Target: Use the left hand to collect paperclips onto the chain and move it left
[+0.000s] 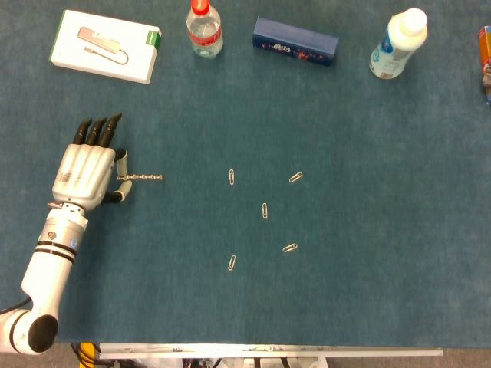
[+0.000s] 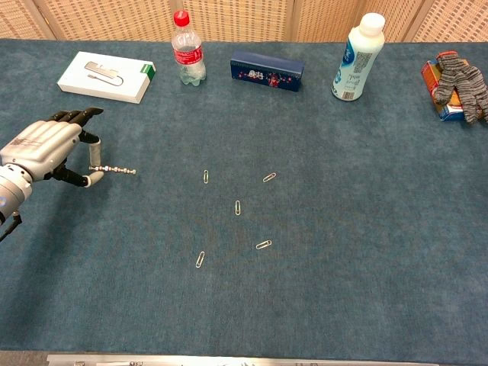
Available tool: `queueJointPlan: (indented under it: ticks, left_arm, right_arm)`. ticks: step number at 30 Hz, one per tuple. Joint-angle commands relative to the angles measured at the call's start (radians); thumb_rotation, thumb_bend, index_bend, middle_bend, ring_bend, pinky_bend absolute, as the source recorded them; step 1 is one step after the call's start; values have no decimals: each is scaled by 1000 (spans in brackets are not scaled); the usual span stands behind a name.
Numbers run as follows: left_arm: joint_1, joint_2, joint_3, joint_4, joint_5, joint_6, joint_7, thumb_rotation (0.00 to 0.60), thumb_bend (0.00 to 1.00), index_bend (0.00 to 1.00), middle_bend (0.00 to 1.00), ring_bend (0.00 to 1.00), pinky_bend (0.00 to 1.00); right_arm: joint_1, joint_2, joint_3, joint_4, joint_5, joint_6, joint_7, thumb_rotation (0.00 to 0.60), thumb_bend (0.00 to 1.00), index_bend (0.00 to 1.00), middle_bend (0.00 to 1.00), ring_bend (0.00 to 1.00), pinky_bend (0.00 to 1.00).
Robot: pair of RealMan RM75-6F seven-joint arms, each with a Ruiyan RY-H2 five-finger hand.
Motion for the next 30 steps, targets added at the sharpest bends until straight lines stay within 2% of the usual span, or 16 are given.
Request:
queueJointPlan:
  ticks: [1,14,30]
  left_arm:
    - [1,5,2,-10,6,6,7,600,311,666,0,0,0]
    - [-10,20,-16,-65,40,28,17,600,311,665,0,0,0]
    - [-77,9,-56,-139,-4,-21,93,600,311,665,0,0,0]
  right_arm:
    - [0,0,0,1,0,1,1,600,358,528,348,248,224]
    - [-2,-3,1,6,1,5,7,600,358,528,348,248,224]
    - [-5,-7,0,18,2,8,20,600,358,528,348,248,224]
